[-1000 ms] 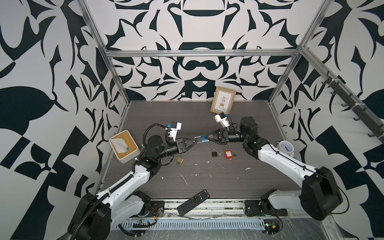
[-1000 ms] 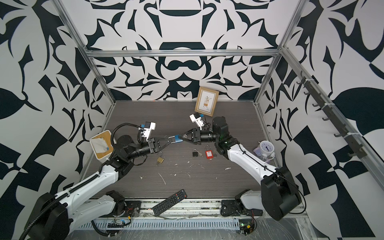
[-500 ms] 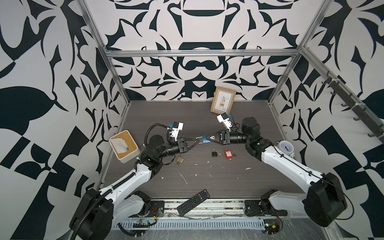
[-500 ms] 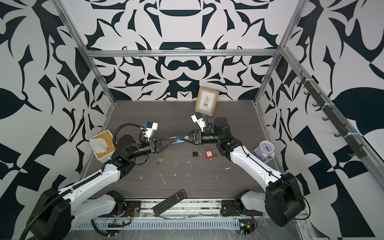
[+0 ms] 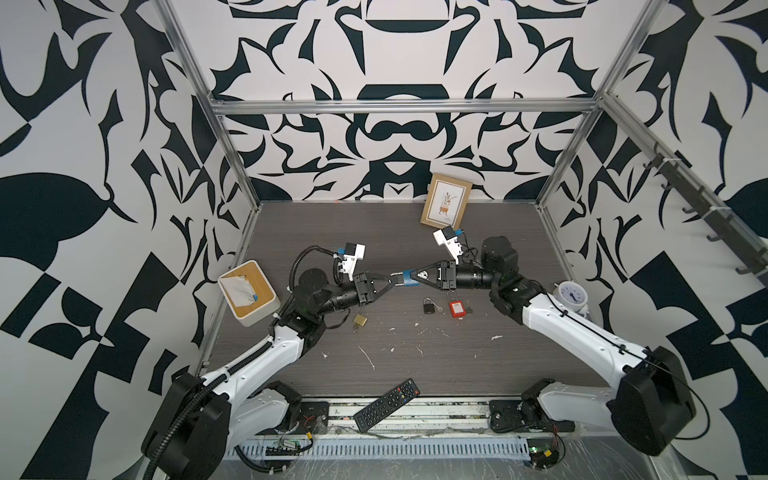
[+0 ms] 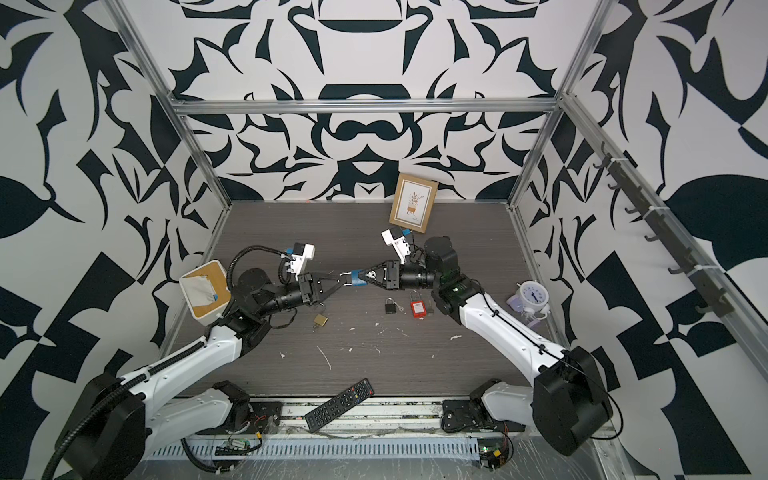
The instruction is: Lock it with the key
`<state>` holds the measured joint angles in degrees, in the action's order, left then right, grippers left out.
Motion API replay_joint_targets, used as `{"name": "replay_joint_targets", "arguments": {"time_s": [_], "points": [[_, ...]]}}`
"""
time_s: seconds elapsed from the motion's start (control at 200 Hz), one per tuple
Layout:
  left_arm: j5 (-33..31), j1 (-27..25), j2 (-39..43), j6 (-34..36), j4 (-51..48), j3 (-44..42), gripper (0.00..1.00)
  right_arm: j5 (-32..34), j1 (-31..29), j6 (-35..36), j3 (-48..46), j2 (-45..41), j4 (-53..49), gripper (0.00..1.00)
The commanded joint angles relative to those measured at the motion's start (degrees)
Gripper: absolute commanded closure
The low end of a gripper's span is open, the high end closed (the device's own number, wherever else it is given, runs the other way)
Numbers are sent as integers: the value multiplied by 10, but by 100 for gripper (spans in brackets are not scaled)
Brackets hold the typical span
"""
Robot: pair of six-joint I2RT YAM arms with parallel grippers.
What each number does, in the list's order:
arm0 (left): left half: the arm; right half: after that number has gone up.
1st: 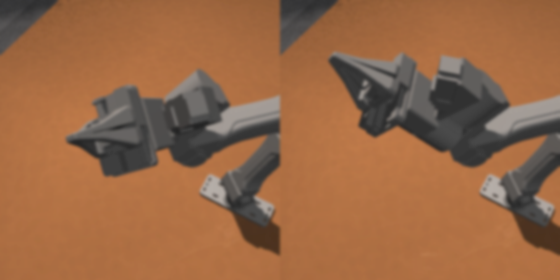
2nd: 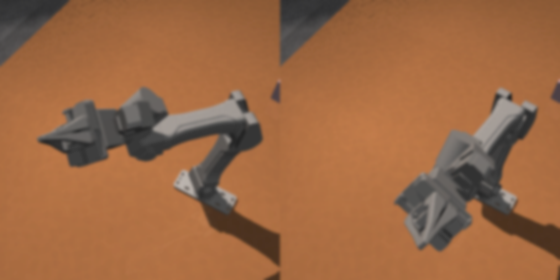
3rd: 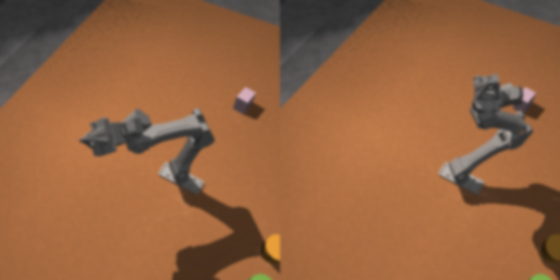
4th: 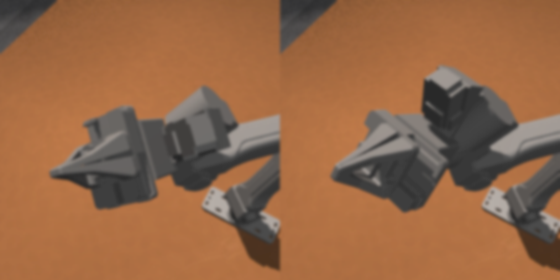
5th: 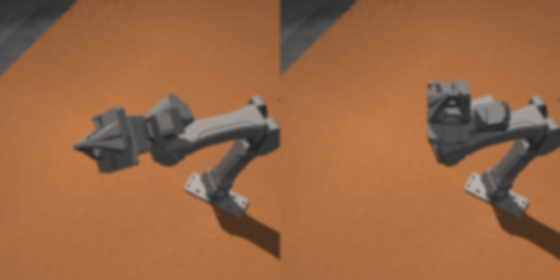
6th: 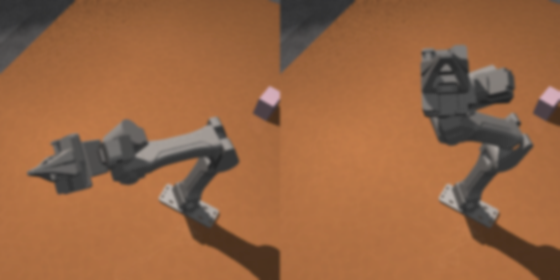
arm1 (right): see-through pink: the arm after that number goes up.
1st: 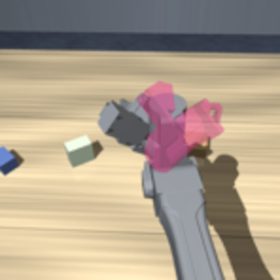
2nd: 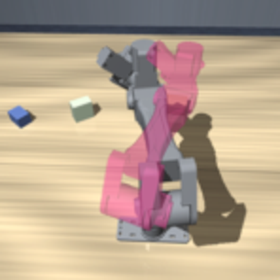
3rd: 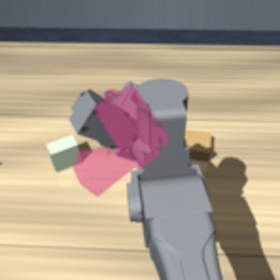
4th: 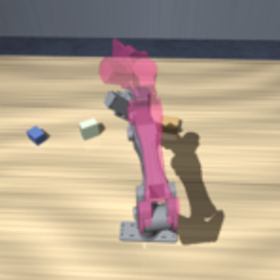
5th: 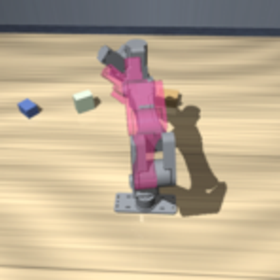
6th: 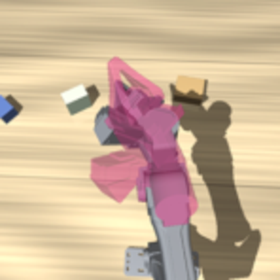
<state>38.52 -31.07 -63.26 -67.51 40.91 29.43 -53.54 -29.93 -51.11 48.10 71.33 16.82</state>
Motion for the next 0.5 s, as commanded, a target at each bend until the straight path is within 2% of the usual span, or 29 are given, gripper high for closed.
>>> {"name": "replay_joint_targets", "arguments": {"time_s": [0.0, 0.34, 0.495], "points": [[-15, -6, -10, 8, 20, 28, 100, -14, -42, 11, 1, 0, 3, 100], [-21, -35, -36, 13, 34, 55, 100, 49, -113, 33, 16, 32, -2, 100], [-44, -57, -43, 17, 38, 60, 100, 68, -127, 15, 21, 59, 41, 100]]}}
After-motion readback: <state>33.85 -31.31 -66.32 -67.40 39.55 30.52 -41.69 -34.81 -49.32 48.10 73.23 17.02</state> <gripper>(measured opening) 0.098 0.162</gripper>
